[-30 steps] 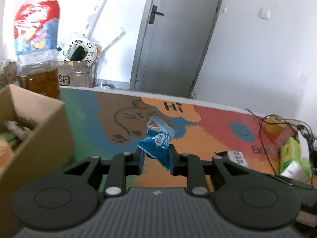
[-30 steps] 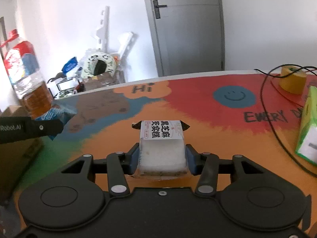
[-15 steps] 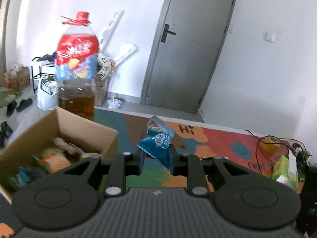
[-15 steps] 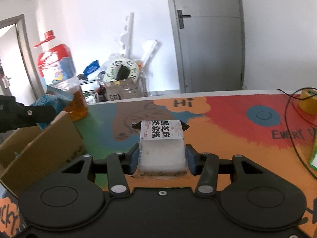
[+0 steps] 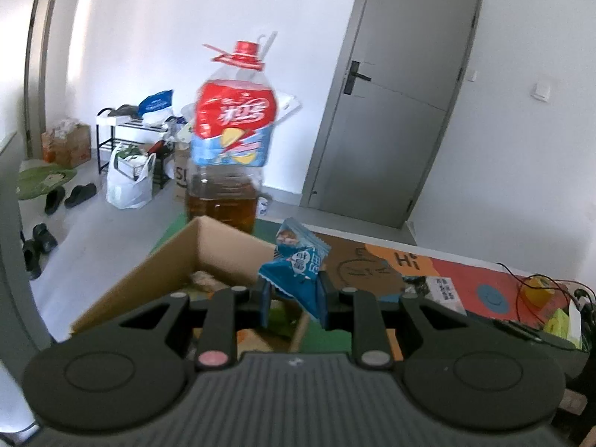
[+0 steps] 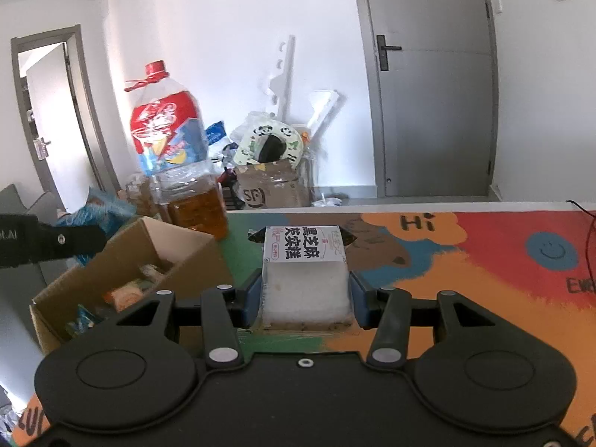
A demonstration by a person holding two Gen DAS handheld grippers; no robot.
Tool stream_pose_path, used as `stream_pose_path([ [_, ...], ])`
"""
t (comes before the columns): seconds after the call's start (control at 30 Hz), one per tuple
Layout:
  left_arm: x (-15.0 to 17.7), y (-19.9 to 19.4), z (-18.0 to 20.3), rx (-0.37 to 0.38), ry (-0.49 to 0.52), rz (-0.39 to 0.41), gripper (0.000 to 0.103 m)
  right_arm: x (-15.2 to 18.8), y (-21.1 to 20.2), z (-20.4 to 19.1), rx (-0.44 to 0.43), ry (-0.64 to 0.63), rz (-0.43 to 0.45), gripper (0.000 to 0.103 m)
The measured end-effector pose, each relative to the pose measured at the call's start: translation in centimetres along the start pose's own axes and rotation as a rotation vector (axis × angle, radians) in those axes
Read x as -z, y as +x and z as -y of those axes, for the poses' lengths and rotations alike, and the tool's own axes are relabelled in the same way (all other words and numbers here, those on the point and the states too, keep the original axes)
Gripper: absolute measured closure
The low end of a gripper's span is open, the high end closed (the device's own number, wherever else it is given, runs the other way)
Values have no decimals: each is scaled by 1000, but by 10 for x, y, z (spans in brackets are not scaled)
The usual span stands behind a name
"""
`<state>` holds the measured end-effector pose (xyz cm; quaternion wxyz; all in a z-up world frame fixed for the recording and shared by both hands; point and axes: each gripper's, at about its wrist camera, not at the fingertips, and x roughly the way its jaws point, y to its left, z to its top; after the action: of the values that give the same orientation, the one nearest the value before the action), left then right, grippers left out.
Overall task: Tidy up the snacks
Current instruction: 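Carry the blue candy and white pack into the box and open both tools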
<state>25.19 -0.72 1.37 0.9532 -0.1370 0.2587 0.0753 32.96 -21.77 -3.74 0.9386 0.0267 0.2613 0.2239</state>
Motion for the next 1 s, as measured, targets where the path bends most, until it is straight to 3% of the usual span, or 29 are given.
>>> stream_pose_path([
  [0.67, 8, -6, -98, -88, -119, -41, 79, -13, 15, -80, -108, -69, 23, 55],
  [0.83, 6, -5, -112, -81, -144, -54, 68, -15, 19, -98, -127, -90, 22, 55],
  [0.9, 6, -8, -117, -89, -155, -44, 55, -16, 21, -105, -130, -101, 17, 55],
  [1.0, 5, -12, -122, -87, -163, -29, 53, -17, 24, -113, -137, -114, 15, 55],
])
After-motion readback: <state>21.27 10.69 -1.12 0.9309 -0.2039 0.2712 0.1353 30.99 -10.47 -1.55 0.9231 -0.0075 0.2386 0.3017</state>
